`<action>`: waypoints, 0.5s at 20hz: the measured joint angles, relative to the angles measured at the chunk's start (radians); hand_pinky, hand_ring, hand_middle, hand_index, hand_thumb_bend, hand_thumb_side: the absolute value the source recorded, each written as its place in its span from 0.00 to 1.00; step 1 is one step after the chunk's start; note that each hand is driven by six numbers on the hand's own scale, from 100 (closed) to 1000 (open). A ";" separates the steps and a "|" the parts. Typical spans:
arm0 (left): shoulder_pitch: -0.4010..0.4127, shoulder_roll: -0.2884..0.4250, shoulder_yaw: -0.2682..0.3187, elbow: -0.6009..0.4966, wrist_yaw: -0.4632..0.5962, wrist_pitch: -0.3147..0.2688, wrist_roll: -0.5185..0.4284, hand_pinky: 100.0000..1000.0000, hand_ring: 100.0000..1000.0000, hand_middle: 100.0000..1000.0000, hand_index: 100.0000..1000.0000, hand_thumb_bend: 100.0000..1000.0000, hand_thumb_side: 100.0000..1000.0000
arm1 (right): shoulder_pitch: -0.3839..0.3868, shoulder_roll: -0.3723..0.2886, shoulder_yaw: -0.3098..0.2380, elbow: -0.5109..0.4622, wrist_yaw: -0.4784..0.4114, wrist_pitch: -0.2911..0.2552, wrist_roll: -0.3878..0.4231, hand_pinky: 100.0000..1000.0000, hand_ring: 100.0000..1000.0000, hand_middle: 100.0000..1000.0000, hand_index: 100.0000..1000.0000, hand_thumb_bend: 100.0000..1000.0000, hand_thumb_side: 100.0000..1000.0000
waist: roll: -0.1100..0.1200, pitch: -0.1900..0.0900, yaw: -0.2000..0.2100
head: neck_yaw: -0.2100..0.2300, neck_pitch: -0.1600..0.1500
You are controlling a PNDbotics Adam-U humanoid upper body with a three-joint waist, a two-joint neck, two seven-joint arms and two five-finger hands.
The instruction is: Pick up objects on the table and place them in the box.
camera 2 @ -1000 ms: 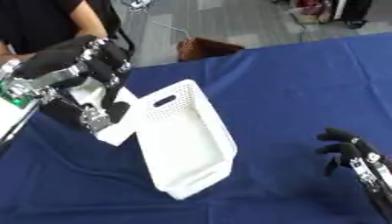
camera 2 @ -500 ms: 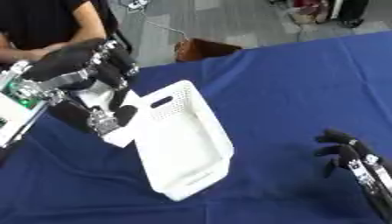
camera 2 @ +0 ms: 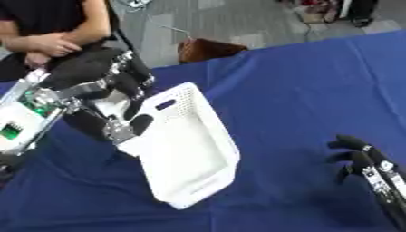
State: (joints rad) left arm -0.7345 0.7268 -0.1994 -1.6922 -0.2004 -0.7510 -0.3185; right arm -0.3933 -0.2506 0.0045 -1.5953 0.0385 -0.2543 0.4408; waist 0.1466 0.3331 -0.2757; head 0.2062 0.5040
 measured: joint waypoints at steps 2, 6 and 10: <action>-0.012 -0.019 -0.004 0.017 -0.012 -0.013 0.028 0.00 0.00 0.00 0.00 0.00 0.33 | -0.009 0.005 0.006 0.000 -0.001 0.000 0.007 0.35 0.64 0.73 0.89 0.00 0.89 | 0.000 0.008 -0.015 | 0.008 -0.008; -0.024 -0.052 -0.011 0.063 -0.061 -0.041 0.098 0.00 0.00 0.00 0.03 0.00 0.32 | -0.023 0.013 0.013 0.001 -0.003 -0.001 0.017 0.35 0.64 0.73 0.89 0.00 0.88 | 0.000 0.017 -0.033 | 0.017 -0.015; -0.032 -0.078 -0.024 0.102 -0.125 -0.066 0.152 0.00 0.00 0.00 0.04 0.00 0.32 | -0.034 0.017 0.020 0.006 -0.006 -0.003 0.025 0.35 0.64 0.73 0.89 0.00 0.87 | 0.000 0.023 -0.045 | 0.020 -0.017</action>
State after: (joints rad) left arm -0.7669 0.6490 -0.2236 -1.5901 -0.3251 -0.8167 -0.1665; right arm -0.4269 -0.2334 0.0244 -1.5892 0.0328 -0.2571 0.4657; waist 0.1466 0.3563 -0.3208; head 0.2262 0.4868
